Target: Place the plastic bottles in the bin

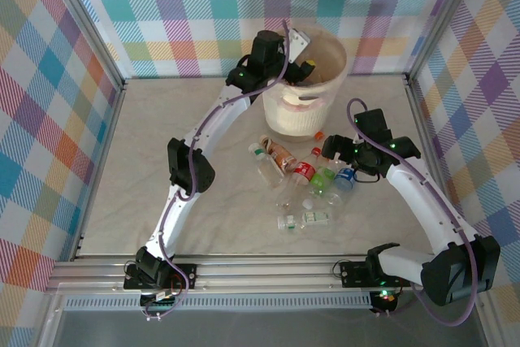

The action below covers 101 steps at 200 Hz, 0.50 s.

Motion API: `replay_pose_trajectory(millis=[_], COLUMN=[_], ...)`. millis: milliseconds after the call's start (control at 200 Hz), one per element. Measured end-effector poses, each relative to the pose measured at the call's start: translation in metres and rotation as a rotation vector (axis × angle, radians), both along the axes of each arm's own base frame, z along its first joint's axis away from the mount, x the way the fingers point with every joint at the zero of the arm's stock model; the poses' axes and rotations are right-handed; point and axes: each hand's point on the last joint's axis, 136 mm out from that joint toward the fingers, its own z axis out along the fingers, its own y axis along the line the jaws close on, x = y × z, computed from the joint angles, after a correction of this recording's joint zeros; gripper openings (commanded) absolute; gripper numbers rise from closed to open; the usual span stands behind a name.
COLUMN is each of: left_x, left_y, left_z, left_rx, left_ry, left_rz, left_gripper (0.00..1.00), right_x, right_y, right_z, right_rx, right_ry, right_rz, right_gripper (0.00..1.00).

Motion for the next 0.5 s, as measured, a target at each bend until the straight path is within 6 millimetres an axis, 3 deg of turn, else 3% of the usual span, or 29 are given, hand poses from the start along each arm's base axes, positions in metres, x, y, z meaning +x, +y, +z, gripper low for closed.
replay_pose_trajectory(millis=[115,235,505], left_x=[-0.008,-0.023,-0.068], left_y=[-0.001,0.002,0.038], left_z=[0.004,0.026,0.134], left_rx=[0.018,0.023,-0.055], left_ry=[0.007,-0.006,-0.129], left_rz=[0.006,0.011,0.042], left_gripper=[0.86,0.89,0.94], right_x=[-0.006,-0.016,-0.041], right_y=[-0.005,-0.011,-0.021], right_z=[-0.006,-0.009,-0.017], right_rx=[-0.02,-0.034,-0.032], right_ry=[0.017,0.026,0.026], right_rz=[-0.013,-0.028,-0.048], right_gripper=[1.0,1.0,1.0])
